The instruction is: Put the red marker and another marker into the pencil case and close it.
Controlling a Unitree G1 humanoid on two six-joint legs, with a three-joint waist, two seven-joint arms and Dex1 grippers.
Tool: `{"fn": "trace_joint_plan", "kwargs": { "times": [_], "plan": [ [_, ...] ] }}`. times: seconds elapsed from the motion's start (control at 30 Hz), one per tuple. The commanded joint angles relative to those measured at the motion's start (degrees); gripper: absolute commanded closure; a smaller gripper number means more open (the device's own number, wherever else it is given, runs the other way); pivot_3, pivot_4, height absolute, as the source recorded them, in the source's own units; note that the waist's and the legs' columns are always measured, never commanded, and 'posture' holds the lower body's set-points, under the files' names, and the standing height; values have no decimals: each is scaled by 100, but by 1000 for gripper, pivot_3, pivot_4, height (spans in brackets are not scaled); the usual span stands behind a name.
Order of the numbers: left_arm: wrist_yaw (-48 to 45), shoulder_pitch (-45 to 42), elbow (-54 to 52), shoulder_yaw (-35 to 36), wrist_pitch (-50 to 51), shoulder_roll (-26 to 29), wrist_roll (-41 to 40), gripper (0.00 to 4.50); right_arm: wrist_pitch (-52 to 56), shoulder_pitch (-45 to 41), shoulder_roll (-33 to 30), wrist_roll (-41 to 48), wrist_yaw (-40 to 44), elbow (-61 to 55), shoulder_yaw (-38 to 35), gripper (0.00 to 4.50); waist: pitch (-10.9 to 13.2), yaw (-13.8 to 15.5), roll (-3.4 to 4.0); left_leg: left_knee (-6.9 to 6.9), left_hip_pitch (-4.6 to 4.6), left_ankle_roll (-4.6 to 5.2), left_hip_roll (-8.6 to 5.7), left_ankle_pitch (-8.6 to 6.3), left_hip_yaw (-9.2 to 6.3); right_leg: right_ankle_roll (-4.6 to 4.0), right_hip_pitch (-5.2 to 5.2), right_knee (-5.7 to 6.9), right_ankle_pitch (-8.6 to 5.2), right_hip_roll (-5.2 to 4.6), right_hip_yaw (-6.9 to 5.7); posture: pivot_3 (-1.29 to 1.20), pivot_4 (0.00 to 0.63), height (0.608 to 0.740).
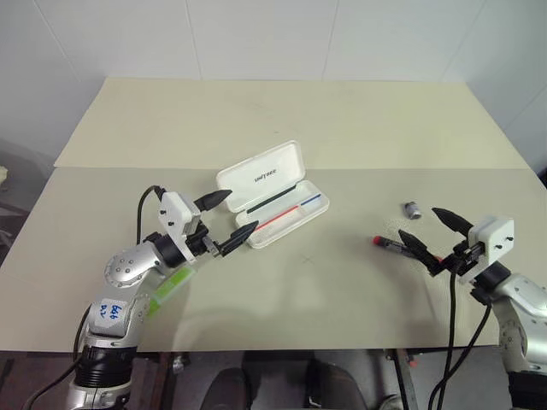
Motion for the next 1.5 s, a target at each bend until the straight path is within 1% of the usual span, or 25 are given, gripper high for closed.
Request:
{"fn": "trace_joint_plan", "kwargs": {
  "times": [0.03,0.2,0.37,0.4,0.43,0.57,0.6,0.7,0.8,0.9,0.97,1.17,1.5],
  "plan": [
    [-52,31,-173,48,-2,40,-109,61,41,62,-78,179,-18,-369,-196,0,0,-5,0,0,0,0,0,0,0,0,0,-1,0,0,0,0,150,740],
    [-38,88,-219,42,59,57,-107,61,91,195,-45,245,18,-517,-172,0,0,4,0,2,1,-1,3,1,-2,0,0,2,0,1,0,0,150,740],
    [-152,152,-225,39,153,233,-61,61,109,92,-110,220,37,-493,-125,0,0,-2,0,2,2,0,3,0,-2,0,1,1,0,1,1,0,150,740],
    [-172,173,-222,41,161,280,-36,474,112,67,-107,217,42,-481,-117,0,0,-3,0,1,2,0,3,0,-2,0,1,1,0,1,1,0,150,740],
    [-219,194,-223,35,188,315,-60,663,111,46,-100,212,46,-472,-106,0,0,-6,0,1,2,-1,3,0,-2,0,1,1,0,1,1,0,150,740],
    [-268,193,-252,-102,215,419,52,2025,108,-4,-46,197,61,-462,-58,0,0,14,0,2,1,0,2,0,-4,0,1,2,0,1,0,0,150,740],
    [-184,153,-245,-133,242,414,139,2306,106,5,-15,187,53,-491,-30,0,0,15,0,3,0,0,2,0,-5,0,1,1,0,1,1,0,150,740],
    [-94,69,-238,-179,332,416,224,2306,116,43,42,171,23,-579,19,0,0,4,0,2,0,0,2,0,-5,0,1,1,0,1,0,0,150,740],
    [-161,-6,-316,-256,571,538,244,2306,272,198,42,247,40,-898,78,0,0,7,0,-1,1,0,2,0,-4,0,1,2,0,1,-1,0,150,740],
    [-279,-120,-404,-575,984,761,337,2306,602,435,-209,483,322,-1180,-3,0,0,13,1,-1,1,0,1,0,-7,0,1,2,0,1,-1,0,150,740],
    [-238,-194,-433,-695,1268,807,351,2306,812,563,-358,627,460,-1302,-97,0,0,12,1,-1,0,3,-1,-2,-5,0,1,1,0,-1,2,0,150,740],
    [-255,-516,-457,-1098,1928,888,484,2306,896,799,-553,763,621,-1415,-329,0,0,10,0,-1,1,6,1,-4,-5,0,1,1,0,0,0,0,150,740],
    [-432,-916,-50,-1498,2104,942,802,2306,1038,1085,-225,779,151,-2196,-206,0,0,29,0,1,1,6,0,-3,-5,0,1,1,0,0,1,0,150,740]
  ]
}}
